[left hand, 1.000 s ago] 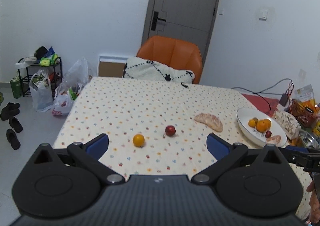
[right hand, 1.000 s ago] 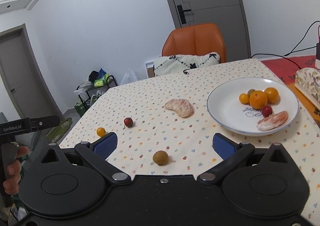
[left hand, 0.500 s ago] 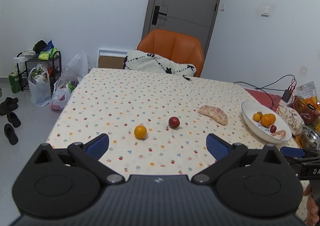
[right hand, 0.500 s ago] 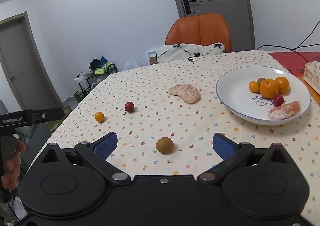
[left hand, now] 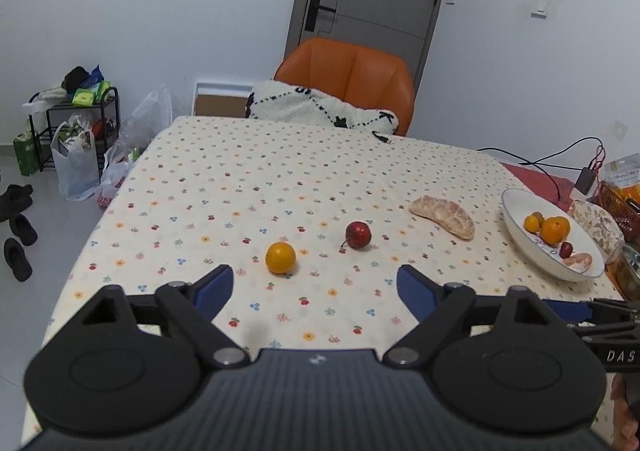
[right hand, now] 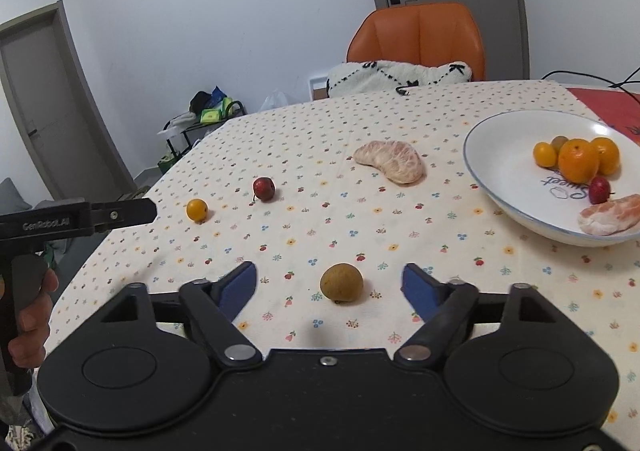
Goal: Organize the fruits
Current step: 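Grasp a small orange citrus with the left tool while the right tool grasps a kiwi, then carry the small citrus and kiwi with both tools over the white plate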
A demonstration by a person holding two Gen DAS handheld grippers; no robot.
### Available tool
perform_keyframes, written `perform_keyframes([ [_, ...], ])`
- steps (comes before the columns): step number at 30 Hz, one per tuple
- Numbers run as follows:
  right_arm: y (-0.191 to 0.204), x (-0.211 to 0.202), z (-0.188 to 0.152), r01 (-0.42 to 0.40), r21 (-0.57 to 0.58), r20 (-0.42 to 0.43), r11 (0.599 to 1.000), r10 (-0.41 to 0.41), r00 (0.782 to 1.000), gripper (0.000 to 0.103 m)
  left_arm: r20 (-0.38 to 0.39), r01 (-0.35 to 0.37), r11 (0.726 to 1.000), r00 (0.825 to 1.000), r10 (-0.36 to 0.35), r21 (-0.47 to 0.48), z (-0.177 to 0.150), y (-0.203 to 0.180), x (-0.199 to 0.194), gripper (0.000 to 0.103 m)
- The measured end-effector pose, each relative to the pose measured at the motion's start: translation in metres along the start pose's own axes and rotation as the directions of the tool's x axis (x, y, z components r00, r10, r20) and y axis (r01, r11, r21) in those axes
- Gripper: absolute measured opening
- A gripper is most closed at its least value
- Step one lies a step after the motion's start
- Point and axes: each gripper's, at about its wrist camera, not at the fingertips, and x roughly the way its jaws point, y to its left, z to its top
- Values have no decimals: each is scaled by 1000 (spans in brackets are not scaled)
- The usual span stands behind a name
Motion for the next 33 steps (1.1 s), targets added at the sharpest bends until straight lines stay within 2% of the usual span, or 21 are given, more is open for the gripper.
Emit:
perform_keyframes([
  [4,-1,12,-1,-5,1,-24,1000,5,1000,69,-17,4,1000,1000,-4,-16,2,4,13,80],
  [6,-3,17,-2,-3,4,-36,1000,3,999,60,-24,4,1000,1000,-4,-21,2,5,19,77],
  [8,-5,23,-2,-1,14,-53,1000,2,999,44,-31,1,1000,1000,-2,-23,2,6,25,75],
  [11,-5,27,-3,0,8,-58,1000,0,998,28,-44,0,999,999,-1,-32,2,9,33,71],
  [12,-5,29,-2,6,4,-60,1000,-6,998,27,-49,1,999,999,-3,-35,2,10,36,69],
  [19,-11,33,7,2,30,-44,1000,-1,999,26,-62,-7,999,998,5,-33,4,13,52,60],
  [25,-13,36,10,14,37,-35,999,-13,999,26,-75,-57,997,996,53,-47,6,18,65,48],
  [28,-14,36,11,15,39,-33,999,-14,999,26,-73,-69,996,995,65,-54,6,20,68,39],
  [31,-14,35,10,18,42,-31,999,-17,999,26,-70,-80,995,995,76,-55,7,19,71,21],
  [33,-15,34,9,19,46,-28,999,-17,999,26,-39,-82,993,996,79,-83,8,20,65,21],
])
